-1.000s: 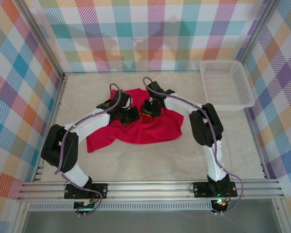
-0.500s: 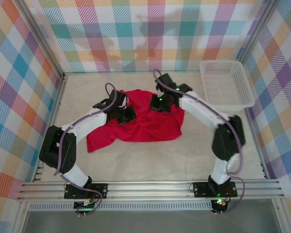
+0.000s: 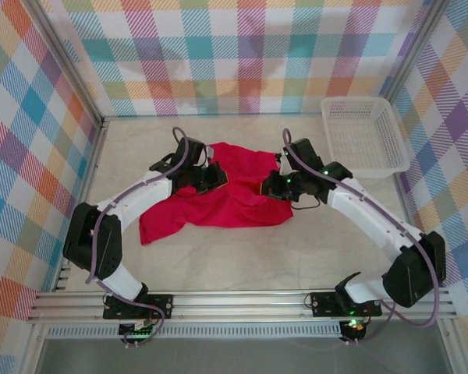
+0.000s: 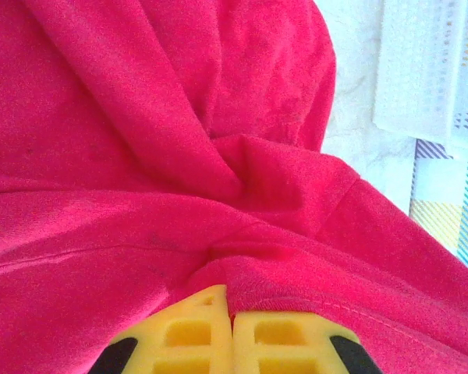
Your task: Fold the inside-out t-shirt
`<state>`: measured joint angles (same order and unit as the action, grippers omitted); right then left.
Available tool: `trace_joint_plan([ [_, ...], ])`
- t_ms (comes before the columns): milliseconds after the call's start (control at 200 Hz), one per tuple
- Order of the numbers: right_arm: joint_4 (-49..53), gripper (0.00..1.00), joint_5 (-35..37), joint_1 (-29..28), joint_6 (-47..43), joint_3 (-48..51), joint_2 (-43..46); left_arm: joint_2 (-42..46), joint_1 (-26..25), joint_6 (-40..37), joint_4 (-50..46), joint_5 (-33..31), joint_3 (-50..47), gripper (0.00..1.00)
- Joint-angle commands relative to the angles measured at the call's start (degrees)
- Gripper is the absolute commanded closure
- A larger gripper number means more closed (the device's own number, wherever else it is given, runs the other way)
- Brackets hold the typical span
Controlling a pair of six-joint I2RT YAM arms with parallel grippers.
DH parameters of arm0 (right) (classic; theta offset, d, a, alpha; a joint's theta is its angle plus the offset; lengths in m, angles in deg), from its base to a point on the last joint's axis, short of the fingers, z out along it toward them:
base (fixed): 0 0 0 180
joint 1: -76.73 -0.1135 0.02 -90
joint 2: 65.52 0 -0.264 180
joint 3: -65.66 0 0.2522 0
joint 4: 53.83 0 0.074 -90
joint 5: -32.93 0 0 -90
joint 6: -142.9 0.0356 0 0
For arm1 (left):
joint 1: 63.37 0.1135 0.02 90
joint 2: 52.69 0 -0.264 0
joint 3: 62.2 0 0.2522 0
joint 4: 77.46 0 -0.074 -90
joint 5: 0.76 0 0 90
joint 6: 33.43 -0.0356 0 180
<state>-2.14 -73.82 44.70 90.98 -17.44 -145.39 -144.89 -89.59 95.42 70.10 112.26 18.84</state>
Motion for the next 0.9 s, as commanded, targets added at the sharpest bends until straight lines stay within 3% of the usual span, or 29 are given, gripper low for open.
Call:
trace_joint_plan([
  [0,-2.15,1.00,-6.50,0.39,-0.75,-1.75,-4.36,-1.45,-0.34,1.50,-1.63,-3.29,0.66,1.00],
  [115,-0.88,1.00,1.25,1.93,-0.81,-2.41,-4.71,-2.16,-0.23,-0.89,-4.91,-3.52,3.55,0.99],
  [235,1.18,1.00,8.92,9.15,-0.04,-1.07,-1.13,1.60,3.47,-6.57,-15.42,-11.39,4.50,0.53],
  [290,1.05,1.00,9.28,13.56,0.54,0.46,1.41,4.40,6.72,-8.03,-18.79,-14.38,2.27,0.45],
  [405,-0.98,1.00,9.60,19.20,1.19,3.91,6.74,10.41,15.70,-8.29,-20.42,-15.99,-6.39,0.43],
  [545,-5.42,1.00,7.23,20.55,2.55,7.20,8.73,12.95,23.45,-6.96,-17.22,-15.20,-15.50,0.39],
  [780,-6.99,1.00,1.81,20.52,2.26,7.01,4.68,6.00,24.12,-4.00,-9.40,-6.62,-18.10,0.39],
  [895,-7.59,1.00,0.76,20.52,2.26,7.20,4.08,7.78,22.33,-3.89,-9.42,-8.04,-18.76,0.39],
])
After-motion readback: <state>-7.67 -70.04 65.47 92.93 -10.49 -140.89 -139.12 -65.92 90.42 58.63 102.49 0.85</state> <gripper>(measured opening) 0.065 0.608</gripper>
